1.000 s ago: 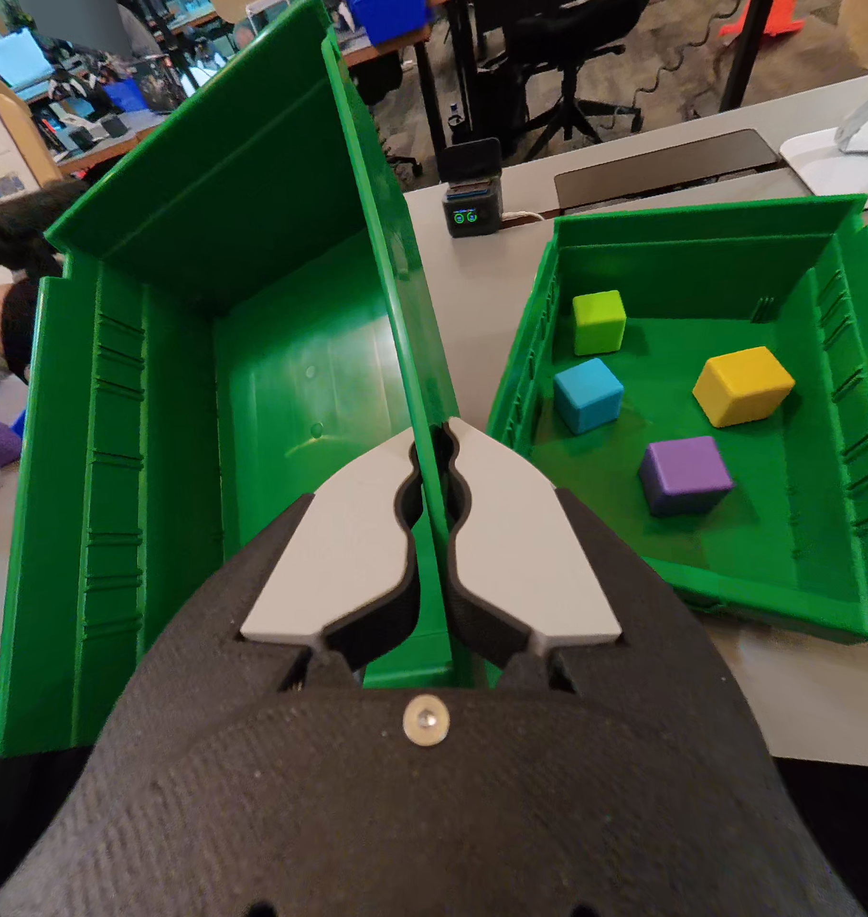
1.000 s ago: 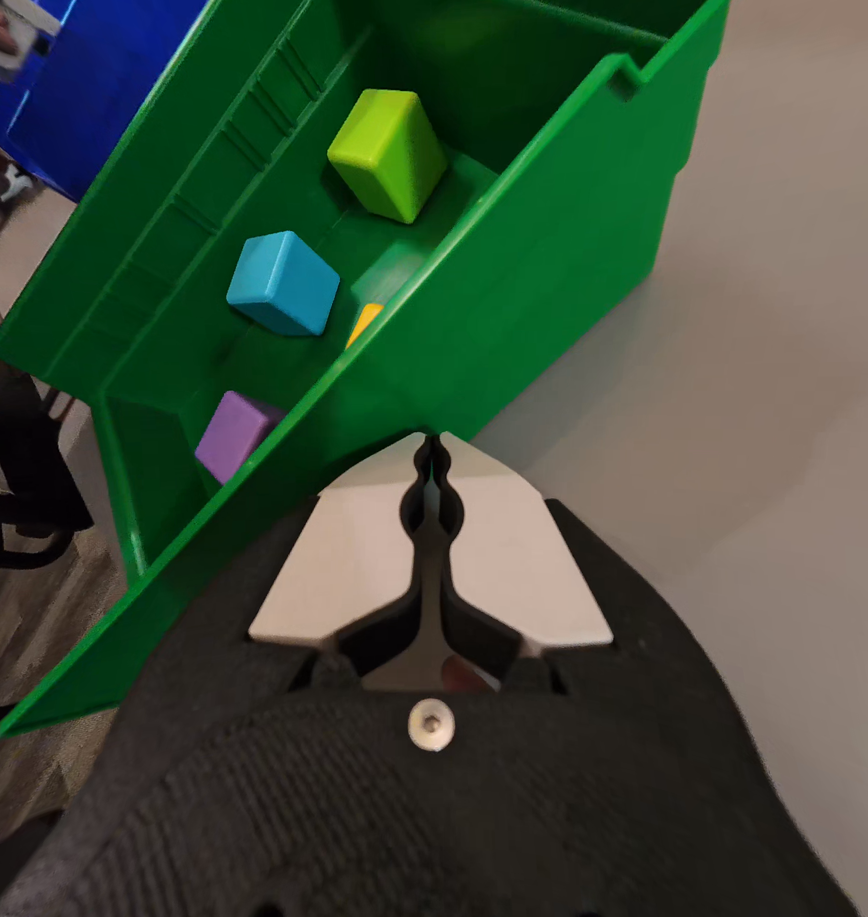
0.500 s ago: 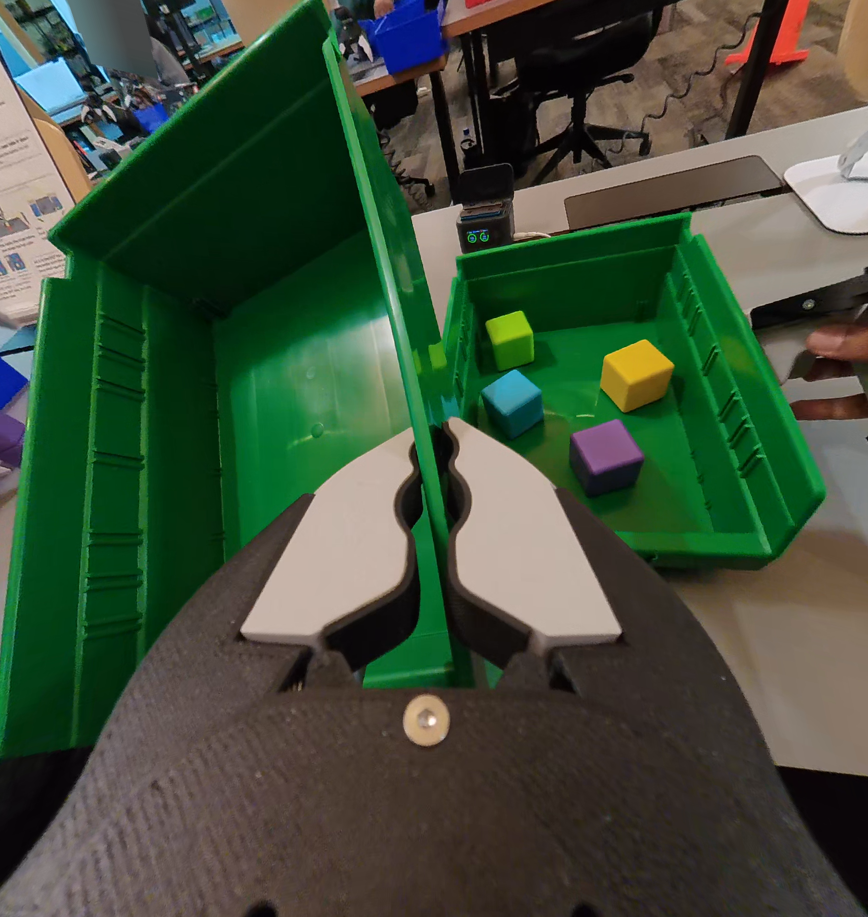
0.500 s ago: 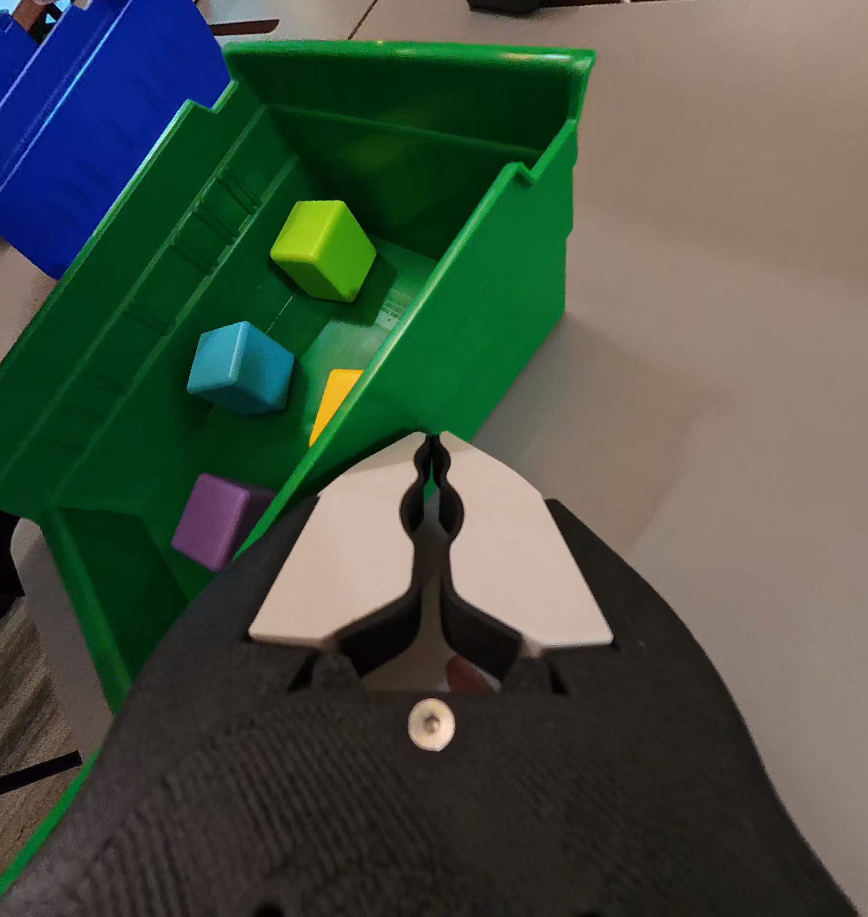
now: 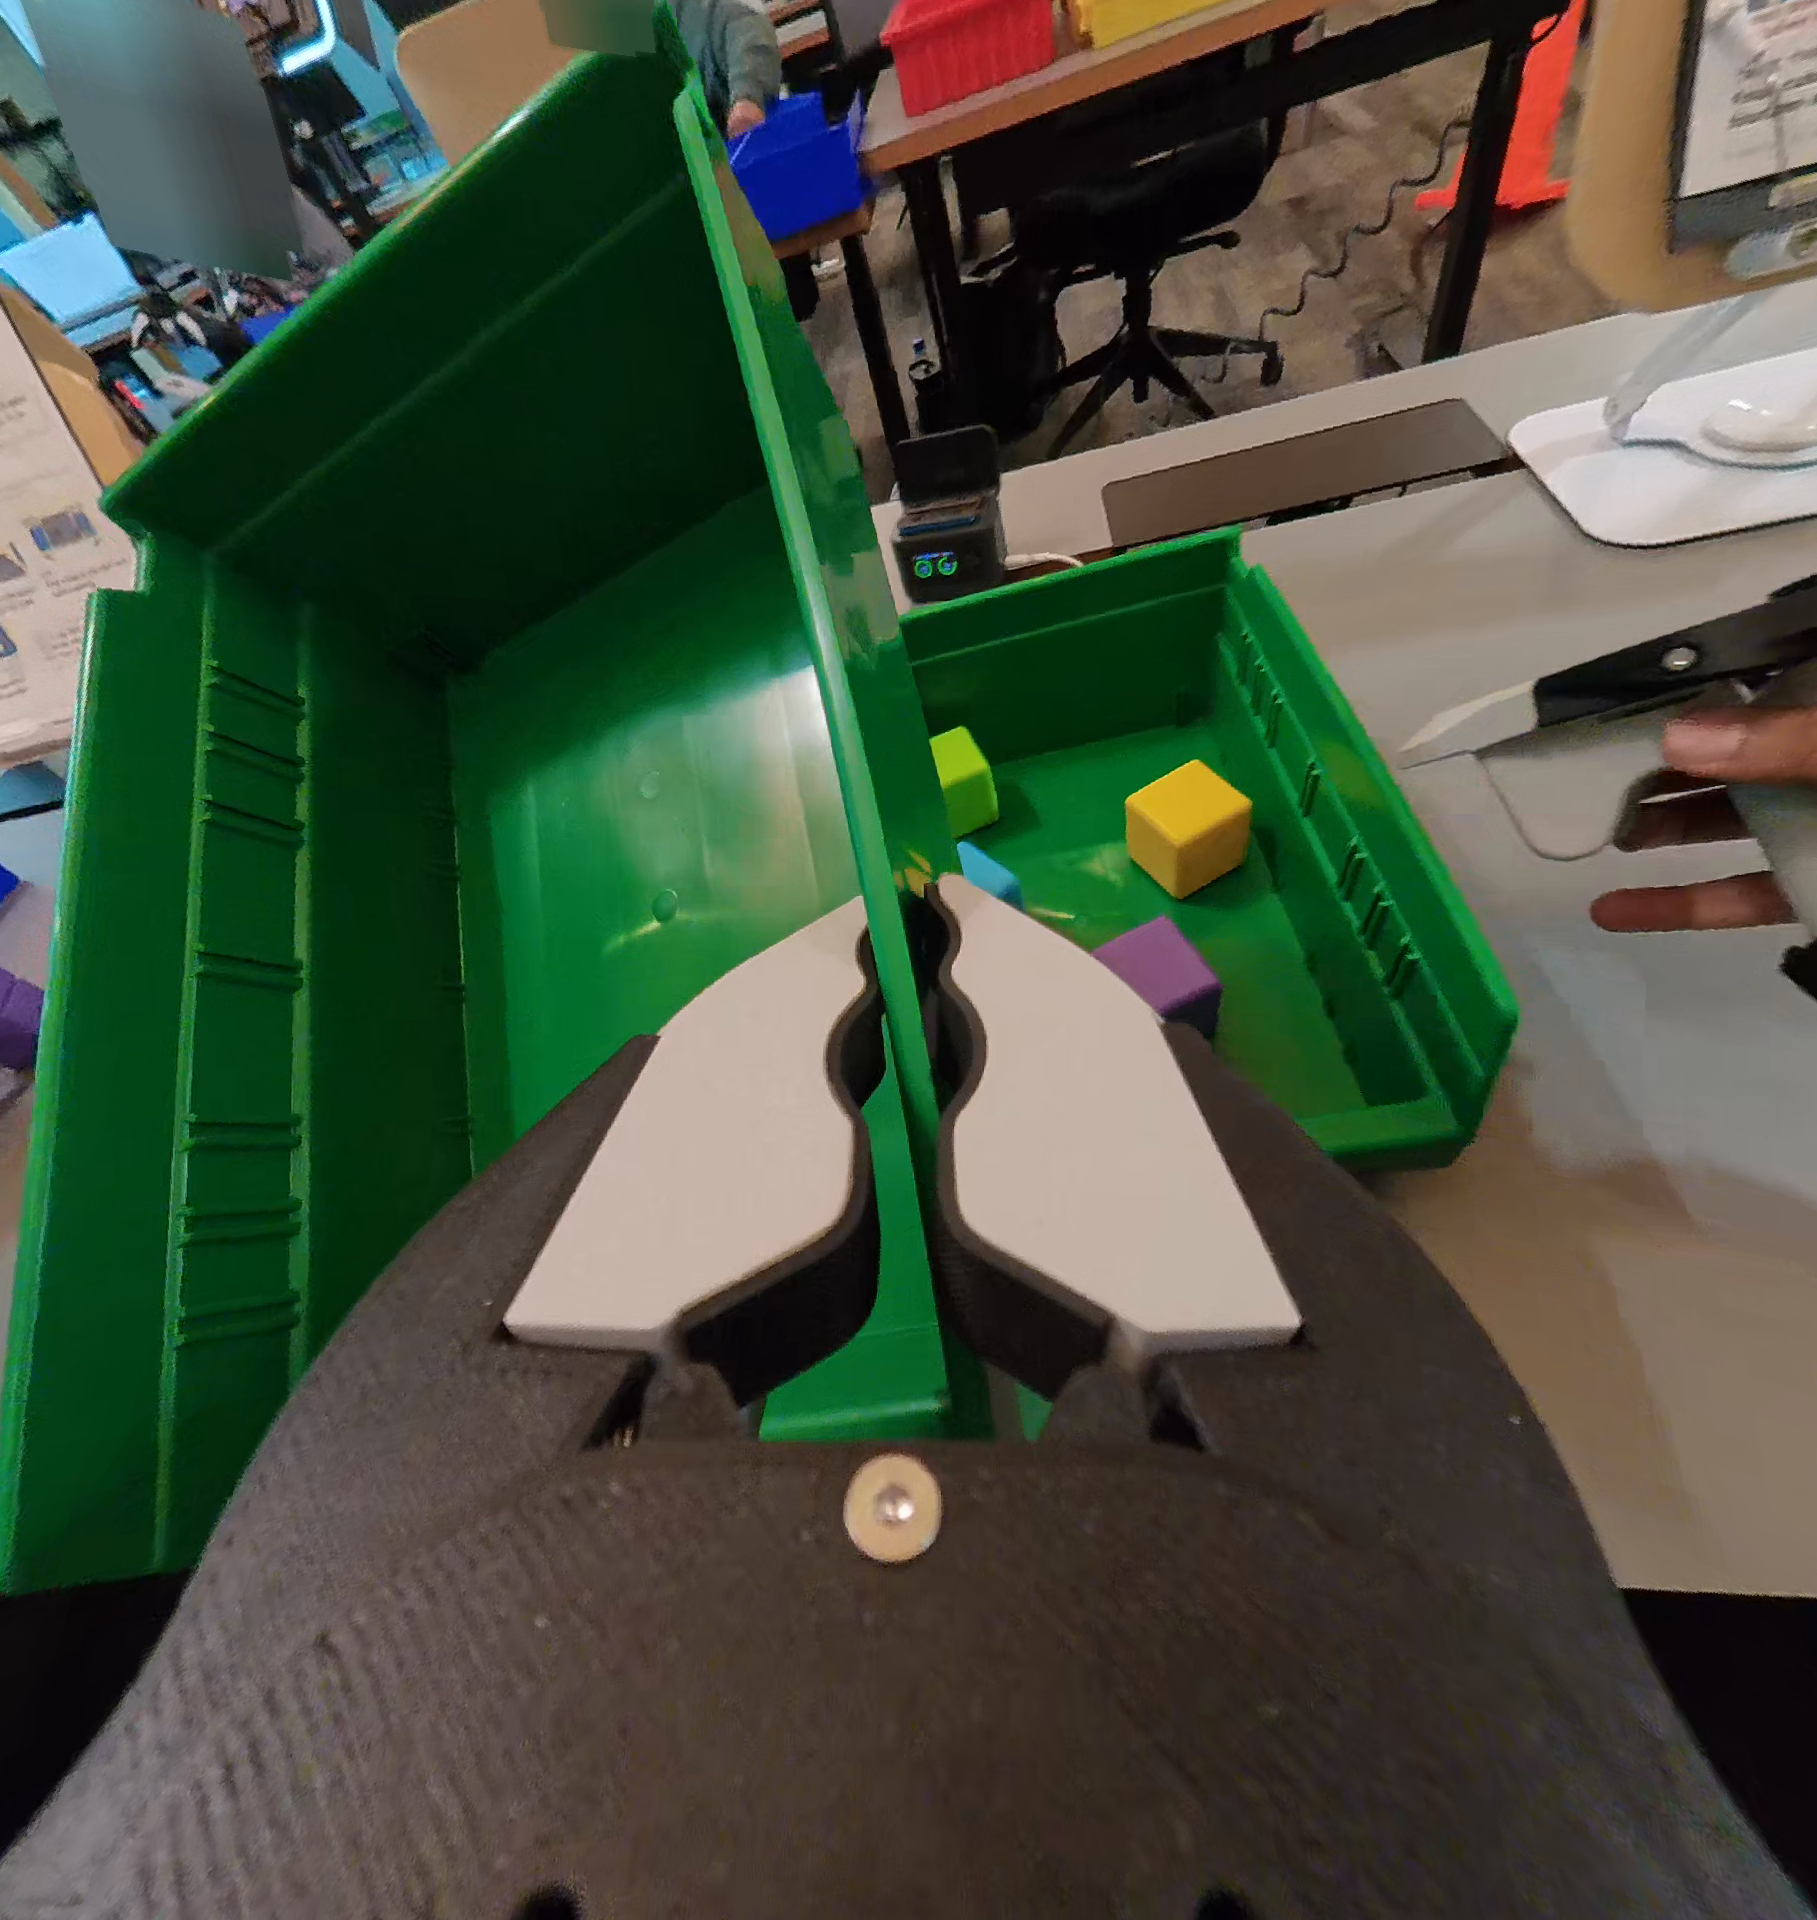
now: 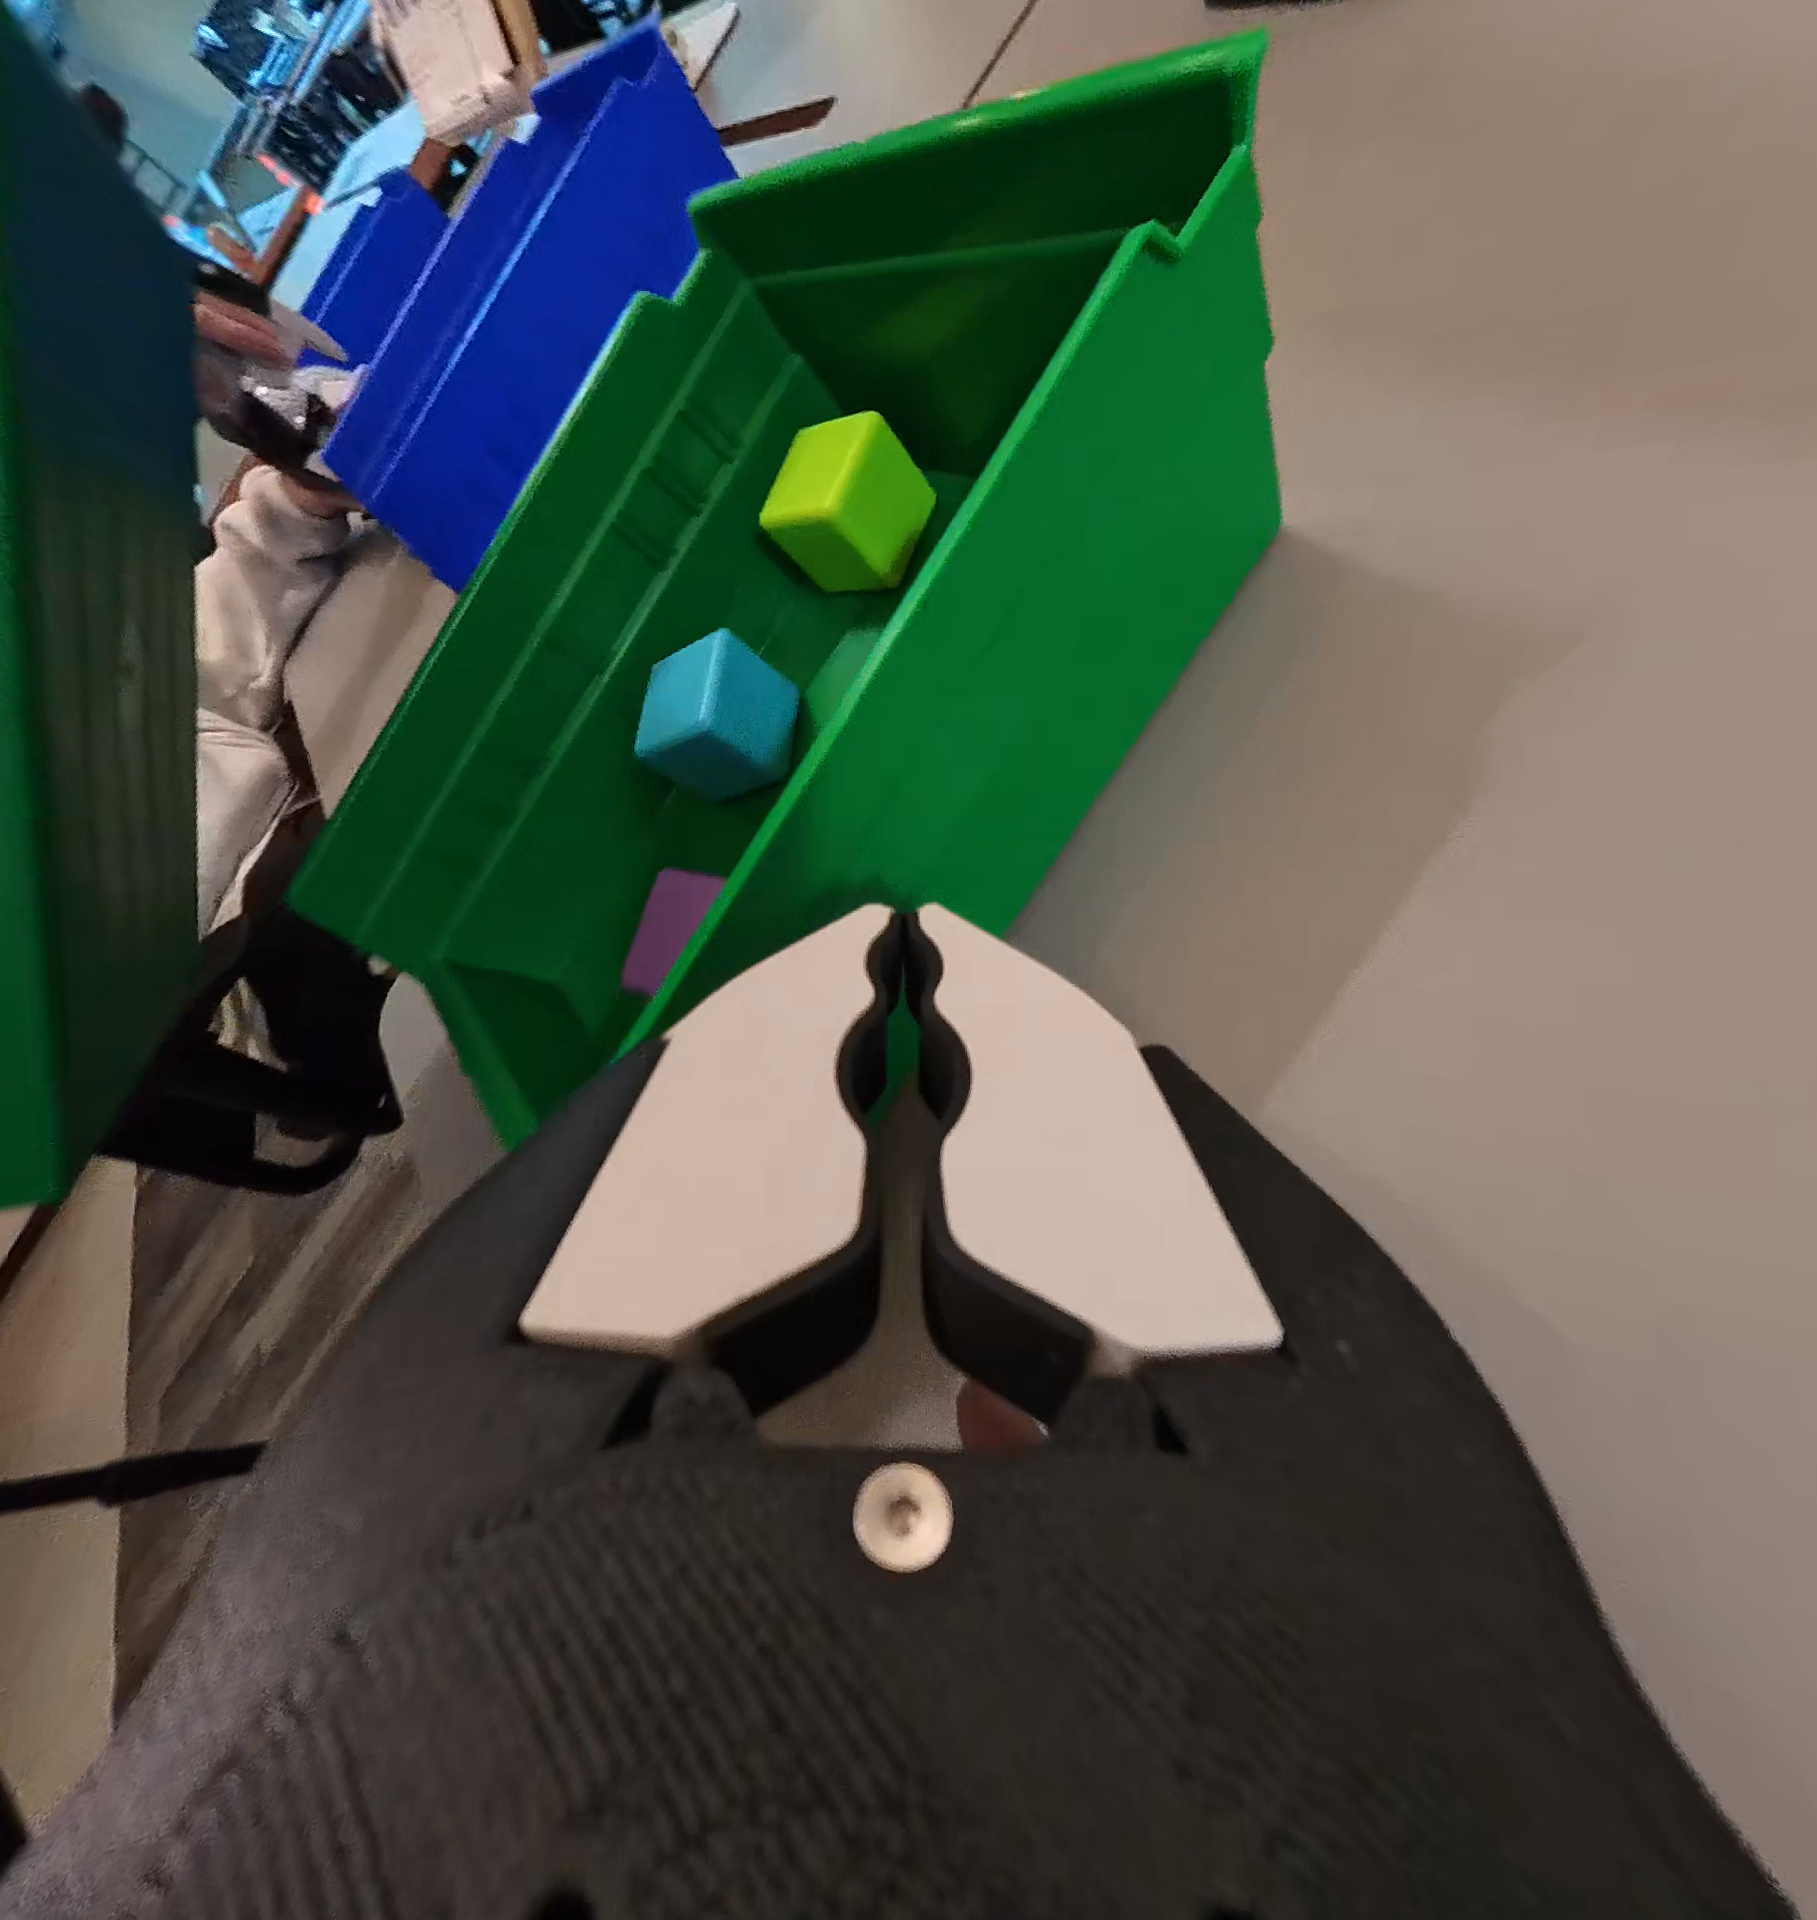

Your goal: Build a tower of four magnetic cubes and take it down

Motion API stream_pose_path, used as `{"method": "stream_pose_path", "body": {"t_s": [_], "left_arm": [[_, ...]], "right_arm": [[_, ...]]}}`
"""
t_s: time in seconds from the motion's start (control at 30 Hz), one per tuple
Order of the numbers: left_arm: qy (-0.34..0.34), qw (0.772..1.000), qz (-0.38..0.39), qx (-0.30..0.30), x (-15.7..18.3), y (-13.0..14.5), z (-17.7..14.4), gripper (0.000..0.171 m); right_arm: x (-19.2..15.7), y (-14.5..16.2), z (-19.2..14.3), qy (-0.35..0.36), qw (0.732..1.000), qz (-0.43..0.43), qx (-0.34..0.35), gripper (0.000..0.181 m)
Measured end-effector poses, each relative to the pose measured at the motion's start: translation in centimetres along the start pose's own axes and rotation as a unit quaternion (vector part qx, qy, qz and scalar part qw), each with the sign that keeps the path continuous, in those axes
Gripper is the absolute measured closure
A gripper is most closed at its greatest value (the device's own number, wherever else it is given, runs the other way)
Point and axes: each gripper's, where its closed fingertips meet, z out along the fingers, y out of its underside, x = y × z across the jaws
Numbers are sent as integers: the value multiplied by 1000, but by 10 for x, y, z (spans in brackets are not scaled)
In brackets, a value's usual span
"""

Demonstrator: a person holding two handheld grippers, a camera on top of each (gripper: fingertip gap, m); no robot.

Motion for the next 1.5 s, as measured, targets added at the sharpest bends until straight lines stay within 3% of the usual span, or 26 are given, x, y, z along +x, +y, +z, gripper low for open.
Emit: {"method": "stream_pose_path", "body": {"t_s": [0.17,0.33,0.47,0.57,0.73,0.83,0.93,1.03,1.17,1.27,1.43,1.5], "left_arm": [[38,999,30,10,36,-23,-11,164],[111,991,72,20,107,-47,-21,165],[209,971,105,38,195,-66,-30,165],[304,944,118,50,275,-73,-38,165],[395,905,148,52,418,-57,-38,165],[439,882,166,26,490,-46,-38,165],[469,865,178,6,551,-36,-32,165],[457,862,219,12,599,-31,-27,166],[456,853,252,19,651,-19,-25,165],[449,848,279,42,677,-16,-27,164],[461,842,277,45,693,-20,-34,164],[445,851,267,79,687,-29,-37,152]], "right_arm": [[21,12,-83,2,999,-30,19,181],[71,26,-185,41,997,-31,60,181],[124,40,-276,105,987,-4,120,181],[157,51,-344,138,974,33,175,181],[209,90,-431,195,948,61,245,181],[224,118,-460,206,943,75,251,181],[233,127,-488,202,929,116,288,181],[240,120,-518,183,903,158,355,181],[258,125,-526,207,896,164,357,181],[259,126,-523,206,894,173,358,178],[253,118,-534,225,886,133,384,145],[249,115,-540,232,881,116,396,137]]}}
